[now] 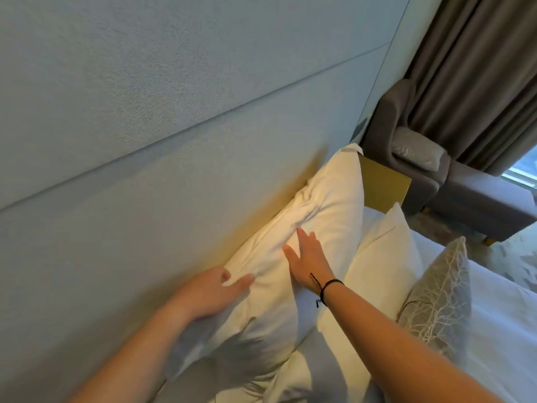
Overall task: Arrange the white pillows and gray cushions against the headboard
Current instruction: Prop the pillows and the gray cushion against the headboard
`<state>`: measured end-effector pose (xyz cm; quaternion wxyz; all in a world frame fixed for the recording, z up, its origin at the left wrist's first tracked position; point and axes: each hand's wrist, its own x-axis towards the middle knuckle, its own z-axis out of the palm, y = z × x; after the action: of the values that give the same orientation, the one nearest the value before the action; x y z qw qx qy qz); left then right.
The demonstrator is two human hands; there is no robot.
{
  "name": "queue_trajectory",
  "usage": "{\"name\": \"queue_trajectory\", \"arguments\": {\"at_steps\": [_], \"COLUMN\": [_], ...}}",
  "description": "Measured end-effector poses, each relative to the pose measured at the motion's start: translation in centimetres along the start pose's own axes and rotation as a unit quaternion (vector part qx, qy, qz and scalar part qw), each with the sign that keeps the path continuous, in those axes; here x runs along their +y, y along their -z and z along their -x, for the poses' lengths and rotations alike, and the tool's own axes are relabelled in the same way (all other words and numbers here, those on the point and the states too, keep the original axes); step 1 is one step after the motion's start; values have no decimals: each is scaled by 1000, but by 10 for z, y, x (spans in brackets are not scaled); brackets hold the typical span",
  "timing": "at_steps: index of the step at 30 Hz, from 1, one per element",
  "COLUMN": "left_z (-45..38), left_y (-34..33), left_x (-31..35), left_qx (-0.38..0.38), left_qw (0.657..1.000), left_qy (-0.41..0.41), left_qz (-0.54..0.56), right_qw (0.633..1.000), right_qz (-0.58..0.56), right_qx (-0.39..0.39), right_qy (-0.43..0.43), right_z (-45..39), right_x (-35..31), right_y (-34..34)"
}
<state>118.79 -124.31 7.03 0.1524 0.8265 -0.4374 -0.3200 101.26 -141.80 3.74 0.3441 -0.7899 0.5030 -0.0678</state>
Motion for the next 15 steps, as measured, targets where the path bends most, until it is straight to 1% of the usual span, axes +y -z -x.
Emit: {"name": "queue_trajectory", "arguments": {"at_steps": [2, 3, 7, 9, 11, 12, 13, 15], "left_z": [-1, -1, 11, 20, 27, 30, 32, 34], "left_y": [7, 8, 15, 23, 32, 36, 38, 37], "left_x": [4, 4, 4, 9, 14, 15, 15, 16], "left_qx": [-24, -11, 138, 194, 251, 264, 262, 235], "left_qw": [1000, 1000, 990, 973, 938, 921, 911, 899], "left_qy": [9, 14, -14, -24, -27, -23, -13, 9], "left_qz": [17, 14, -37, -119, -238, -285, -319, -370], "right_qw": [1000, 1000, 998, 998, 998, 998, 998, 998], "right_qz": [-8, -13, -43, -54, -53, -52, -52, -58], "right_qx": [-8, -12, -20, -20, -18, -19, -21, -27], "right_qy": [15, 21, 30, 30, 30, 28, 24, 17], "right_z": [20, 29, 54, 61, 65, 66, 67, 68], "right_x": [-4, -6, -9, -8, -6, -5, -4, 2], "right_y": [-9, -12, -18, -19, -20, -20, -20, -17]}}
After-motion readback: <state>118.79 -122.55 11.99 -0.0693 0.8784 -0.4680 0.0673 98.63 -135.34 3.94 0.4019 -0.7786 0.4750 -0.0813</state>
